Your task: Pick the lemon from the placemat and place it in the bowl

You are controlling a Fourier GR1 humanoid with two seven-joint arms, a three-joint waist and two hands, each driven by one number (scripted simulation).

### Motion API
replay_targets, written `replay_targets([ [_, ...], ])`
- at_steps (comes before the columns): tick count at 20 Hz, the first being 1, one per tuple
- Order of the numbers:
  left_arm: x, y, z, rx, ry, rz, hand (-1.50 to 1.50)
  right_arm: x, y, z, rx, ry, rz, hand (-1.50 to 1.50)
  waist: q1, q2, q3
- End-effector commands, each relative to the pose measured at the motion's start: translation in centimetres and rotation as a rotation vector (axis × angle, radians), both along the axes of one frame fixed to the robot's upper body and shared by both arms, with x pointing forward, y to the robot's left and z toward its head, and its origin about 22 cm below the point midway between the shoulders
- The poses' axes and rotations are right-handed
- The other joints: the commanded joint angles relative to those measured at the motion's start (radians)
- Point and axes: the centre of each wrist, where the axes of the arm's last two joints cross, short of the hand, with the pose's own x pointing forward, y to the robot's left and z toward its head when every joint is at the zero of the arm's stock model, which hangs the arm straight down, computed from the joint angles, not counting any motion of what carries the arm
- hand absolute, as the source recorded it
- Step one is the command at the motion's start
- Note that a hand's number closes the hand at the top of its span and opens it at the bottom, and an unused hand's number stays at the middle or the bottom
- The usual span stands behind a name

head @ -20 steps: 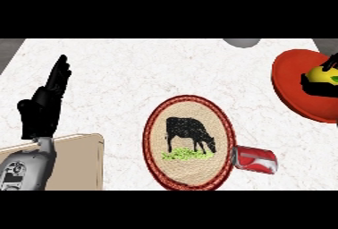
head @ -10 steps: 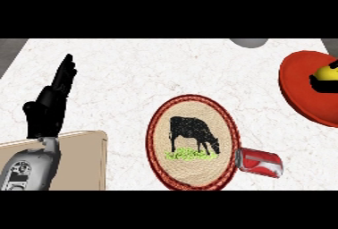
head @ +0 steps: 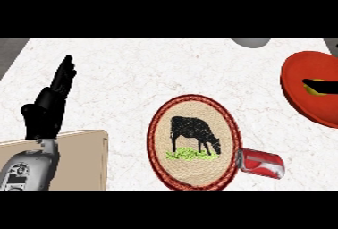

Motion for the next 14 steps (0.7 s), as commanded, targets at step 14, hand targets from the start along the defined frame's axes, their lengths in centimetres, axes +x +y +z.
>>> replay_targets([
  [14, 0.2, 0.1, 0.1, -0.014, 0.019, 0.036, 0.0, -8.2, -10.7, 2.1, 0.302, -0.179, 0.079, -1.5, -0.047, -0.014, -0.002],
])
